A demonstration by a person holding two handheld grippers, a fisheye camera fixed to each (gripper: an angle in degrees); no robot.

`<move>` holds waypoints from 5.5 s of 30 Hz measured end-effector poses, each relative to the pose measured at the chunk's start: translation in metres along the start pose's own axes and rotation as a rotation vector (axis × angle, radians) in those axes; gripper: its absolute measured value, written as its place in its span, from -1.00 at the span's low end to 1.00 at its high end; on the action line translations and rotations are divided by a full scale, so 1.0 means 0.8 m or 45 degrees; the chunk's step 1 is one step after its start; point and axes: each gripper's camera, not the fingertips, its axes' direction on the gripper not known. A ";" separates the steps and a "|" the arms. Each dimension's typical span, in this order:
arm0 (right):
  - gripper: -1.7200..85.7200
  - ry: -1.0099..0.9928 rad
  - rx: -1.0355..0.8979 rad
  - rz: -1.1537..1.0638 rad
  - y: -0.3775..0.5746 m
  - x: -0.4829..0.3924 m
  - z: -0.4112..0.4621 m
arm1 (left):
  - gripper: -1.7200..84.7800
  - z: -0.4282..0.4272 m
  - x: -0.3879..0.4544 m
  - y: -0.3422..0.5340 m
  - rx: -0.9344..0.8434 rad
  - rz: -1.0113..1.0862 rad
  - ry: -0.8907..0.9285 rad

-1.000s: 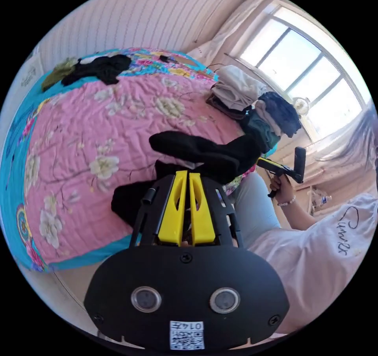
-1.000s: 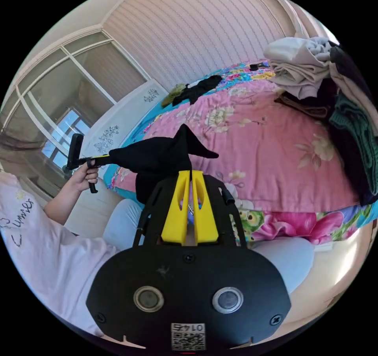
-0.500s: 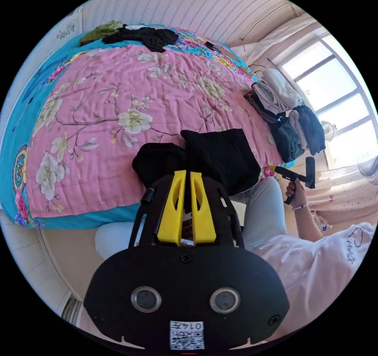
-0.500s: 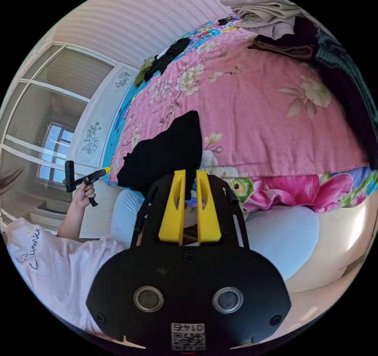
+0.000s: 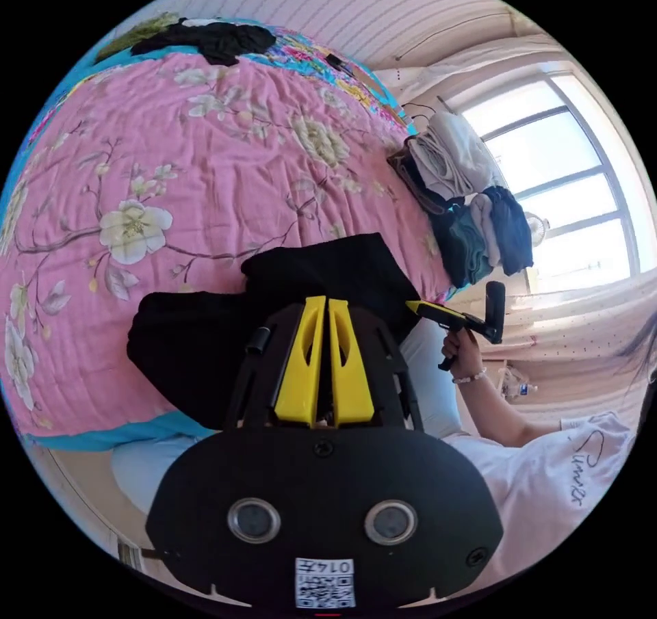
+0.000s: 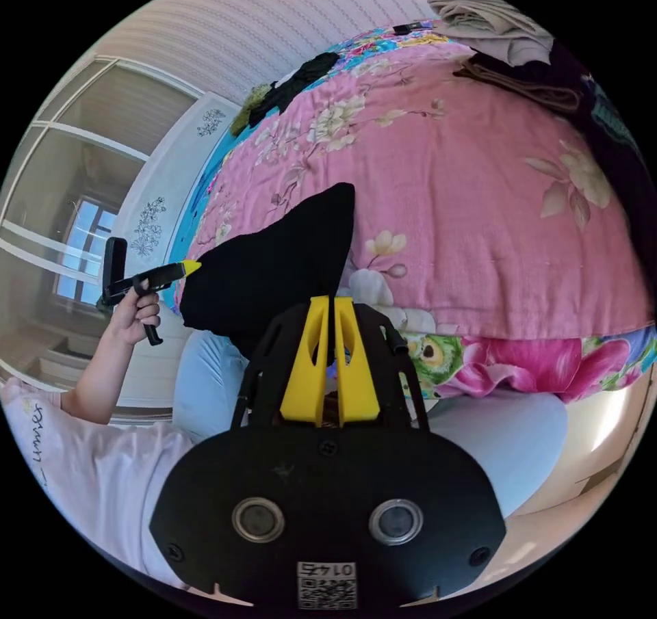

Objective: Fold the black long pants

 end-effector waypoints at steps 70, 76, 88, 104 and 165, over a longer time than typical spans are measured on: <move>-0.75 0.165 -0.776 -0.679 -0.561 -0.745 0.883 | -0.83 -0.425 -0.594 0.503 0.828 -1.032 0.572; -0.92 0.039 -0.727 -0.790 -0.565 -0.724 0.829 | -0.98 -0.438 -0.574 0.503 0.868 -0.979 0.375; -0.93 -0.127 -0.549 -1.274 -0.566 -0.818 0.723 | -0.98 -0.525 -0.527 0.528 1.228 -0.830 0.102; -0.72 -0.162 -0.729 -1.315 -0.511 -0.795 0.708 | -0.98 -0.525 -0.569 0.521 0.953 -1.034 -0.462; -0.95 0.099 0.146 -0.355 -0.172 0.120 -0.332 | -0.98 0.037 -0.004 0.029 0.177 0.720 -0.713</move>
